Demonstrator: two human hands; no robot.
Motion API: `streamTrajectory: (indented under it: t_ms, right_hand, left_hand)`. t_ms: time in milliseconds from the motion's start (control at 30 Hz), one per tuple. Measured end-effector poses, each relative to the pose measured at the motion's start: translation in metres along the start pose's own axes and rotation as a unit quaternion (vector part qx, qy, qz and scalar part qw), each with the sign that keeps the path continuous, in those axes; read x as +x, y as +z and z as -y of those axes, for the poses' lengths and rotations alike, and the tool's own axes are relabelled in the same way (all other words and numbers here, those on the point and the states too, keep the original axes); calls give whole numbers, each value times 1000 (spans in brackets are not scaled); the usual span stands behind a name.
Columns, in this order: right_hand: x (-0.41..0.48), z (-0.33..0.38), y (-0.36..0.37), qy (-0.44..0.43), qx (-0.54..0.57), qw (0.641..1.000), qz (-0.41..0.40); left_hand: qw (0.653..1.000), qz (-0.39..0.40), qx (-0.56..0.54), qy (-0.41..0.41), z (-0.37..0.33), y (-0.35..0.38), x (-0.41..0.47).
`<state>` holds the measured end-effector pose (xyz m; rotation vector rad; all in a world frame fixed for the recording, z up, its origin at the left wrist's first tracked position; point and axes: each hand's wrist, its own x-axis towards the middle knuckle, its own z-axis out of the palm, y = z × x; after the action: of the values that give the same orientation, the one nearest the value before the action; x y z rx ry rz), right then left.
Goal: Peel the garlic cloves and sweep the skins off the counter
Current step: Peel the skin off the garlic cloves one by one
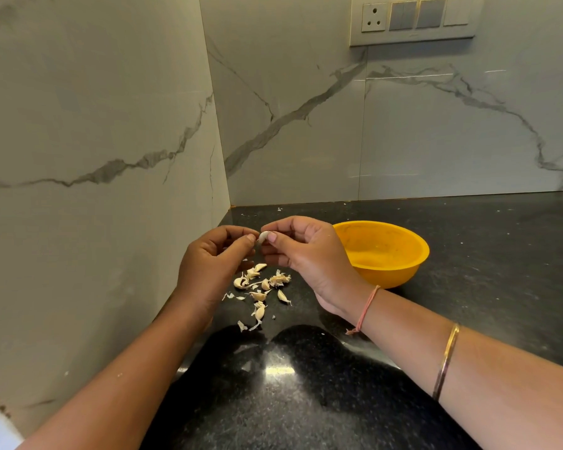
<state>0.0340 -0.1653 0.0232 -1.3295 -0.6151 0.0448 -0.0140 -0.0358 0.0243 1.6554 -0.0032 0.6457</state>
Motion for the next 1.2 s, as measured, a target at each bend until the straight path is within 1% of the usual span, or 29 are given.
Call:
streamTrajectory:
  t_ms: [100, 200, 333, 433, 700, 833, 967, 1067, 1200]
  right_hand:
    - [1, -2, 1, -26, -60, 998, -14]
    - [2, -5, 2, -61, -138, 988, -21]
    - [3, -8, 2, -102, -215, 971, -30]
    - [3, -9, 2, -110, -232, 966, -32]
    - [3, -10, 3, -116, -234, 965, -24]
    - [3, -7, 3, -91, -196, 976, -18]
    - [0, -2, 2, -20, -64, 998, -5]
    - [1, -1, 1, 20, 14, 1000, 0]
    - [1, 0, 1, 39, 42, 998, 1]
  left_hand:
    - [997, 4, 67, 41, 1, -1, -2]
    - [989, -12, 131, 74, 2, -2, -3]
    - [983, -17, 161, 82, 3, -3, -2]
    - [983, -17, 166, 79, 4, -3, -1]
    - [981, -35, 178, 66, 6, -2, 1]
    - [987, -30, 152, 47, 7, -2, 2]
    - [995, -61, 82, 3, 7, -2, 4]
    - [996, -80, 31, -1, 4, -2, 4]
    - [998, -31, 50, 25, 4, -2, 3]
